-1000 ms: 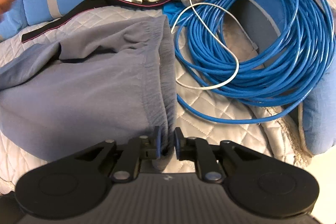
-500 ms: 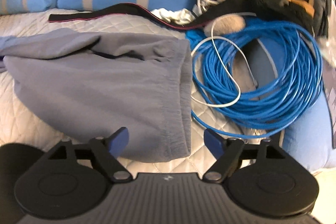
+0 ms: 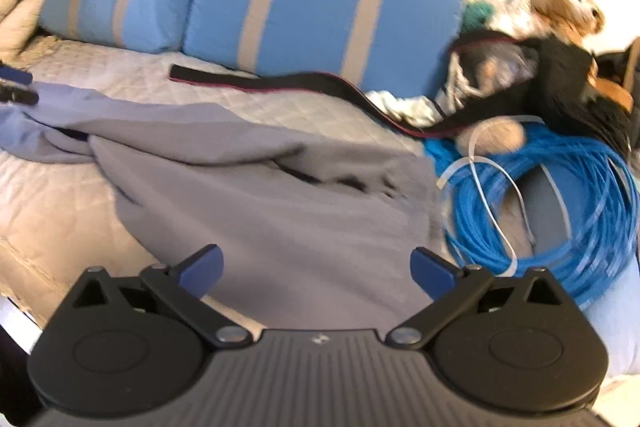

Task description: Fold clothes

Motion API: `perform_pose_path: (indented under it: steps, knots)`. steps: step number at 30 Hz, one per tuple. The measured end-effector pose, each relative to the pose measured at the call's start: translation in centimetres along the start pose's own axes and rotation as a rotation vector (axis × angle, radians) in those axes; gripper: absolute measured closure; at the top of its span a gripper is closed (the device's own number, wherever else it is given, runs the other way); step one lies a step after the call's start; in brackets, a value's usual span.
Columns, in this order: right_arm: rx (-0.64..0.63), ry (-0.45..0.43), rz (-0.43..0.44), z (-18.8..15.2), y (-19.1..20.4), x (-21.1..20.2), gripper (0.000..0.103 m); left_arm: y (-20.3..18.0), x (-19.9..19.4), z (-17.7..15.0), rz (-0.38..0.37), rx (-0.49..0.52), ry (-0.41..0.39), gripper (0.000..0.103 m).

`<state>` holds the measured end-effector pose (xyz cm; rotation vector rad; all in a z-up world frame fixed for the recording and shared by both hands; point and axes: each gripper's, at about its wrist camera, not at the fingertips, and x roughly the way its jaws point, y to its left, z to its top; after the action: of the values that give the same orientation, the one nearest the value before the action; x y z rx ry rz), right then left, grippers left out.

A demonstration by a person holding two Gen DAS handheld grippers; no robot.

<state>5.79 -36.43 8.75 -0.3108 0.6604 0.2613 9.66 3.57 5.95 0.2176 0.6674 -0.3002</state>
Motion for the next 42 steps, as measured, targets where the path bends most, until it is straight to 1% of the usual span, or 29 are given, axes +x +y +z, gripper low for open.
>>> perform_pose_path:
  steps: [3,6,8,10,12,13,14,15,17,20,22,25,28,30,31,32,33,34,36,38,40,42]
  knots:
    - [-0.045,-0.023,0.006,1.0,2.4,0.2,0.0,0.4,0.5,-1.0,0.08,0.078,0.038,0.02]
    - [-0.11,-0.035,0.012,1.6,4.9,0.7,0.0,-0.2,1.2,-1.6,0.132,0.196,0.023,0.02]
    - [-0.153,-0.043,0.019,1.8,6.4,1.0,0.0,-1.1,2.2,-1.8,0.167,0.293,0.02,0.021]
    - [-0.192,-0.049,0.031,1.8,7.5,1.2,0.0,-2.0,3.3,-2.1,0.181,0.386,0.021,0.025]
    - [-0.223,-0.052,0.042,1.8,8.5,1.4,0.0,-2.7,4.6,-2.2,0.174,0.434,0.036,0.03]
    - [-0.233,-0.051,0.047,1.8,8.9,1.5,0.0,-2.9,5.3,-2.1,0.174,0.449,0.049,0.039]
    - [-0.244,-0.051,0.052,1.7,9.2,1.6,0.0,-3.1,6.0,-2.1,0.175,0.464,0.062,0.05]
    - [-0.243,-0.051,0.052,1.7,9.4,1.7,0.0,-3.3,6.6,-2.1,0.176,0.483,0.075,0.057]
    - [-0.239,-0.051,0.052,1.6,9.5,1.8,0.0,-3.3,7.3,-1.8,0.166,0.488,0.083,0.1]
    - [-0.221,-0.05,0.035,1.6,9.2,2.2,0.0,-2.2,7.3,0.1,0.171,0.449,0.044,0.1]
    - [-0.206,-0.049,0.022,1.6,8.9,2.4,0.0,-1.2,7.3,2.1,0.189,0.427,0.015,0.1]
    - [-0.182,-0.038,0.017,1.5,8.3,2.8,0.0,0.4,8.4,5.8,0.252,0.432,-0.021,0.1]
    - [-0.162,-0.025,0.012,1.5,7.7,3.2,0.0,2.3,10.9,9.7,0.326,0.417,-0.018,0.099]
    - [-0.15,-0.017,0.006,1.5,7.3,3.4,0.0,3.5,13.0,11.7,0.378,0.385,-0.003,0.093]
    - [-0.145,-0.013,0.002,1.5,7.2,3.5,0.0,4.1,14.1,12.5,0.402,0.361,0.029,0.083]
    - [-0.14,-0.01,-0.003,1.6,7.0,3.6,0.0,4.6,15.1,13.1,0.428,0.338,0.059,0.062]
    - [-0.139,-0.01,-0.003,1.6,7.0,3.6,0.0,5.0,15.5,13.4,0.451,0.322,0.077,0.052]
    - [-0.138,-0.01,-0.003,1.5,6.9,3.6,0.0,5.3,15.7,13.5,0.459,0.312,0.08,0.041]
    - [-0.137,-0.009,-0.003,1.5,6.8,3.5,0.0,5.7,15.0,13.3,0.433,0.291,0.056,0.041]
    - [-0.135,-0.009,-0.003,1.5,6.7,3.4,0.0,6.2,14.1,12.9,0.402,0.276,0.053,0.036]
    - [-0.134,-0.009,-0.003,1.4,6.5,3.3,0.0,6.5,12.7,12.1,0.366,0.292,0.047,0.036]
    - [-0.133,-0.009,-0.003,1.4,6.4,3.2,0.0,6.7,10.9,10.7,0.346,0.336,0.035,0.036]
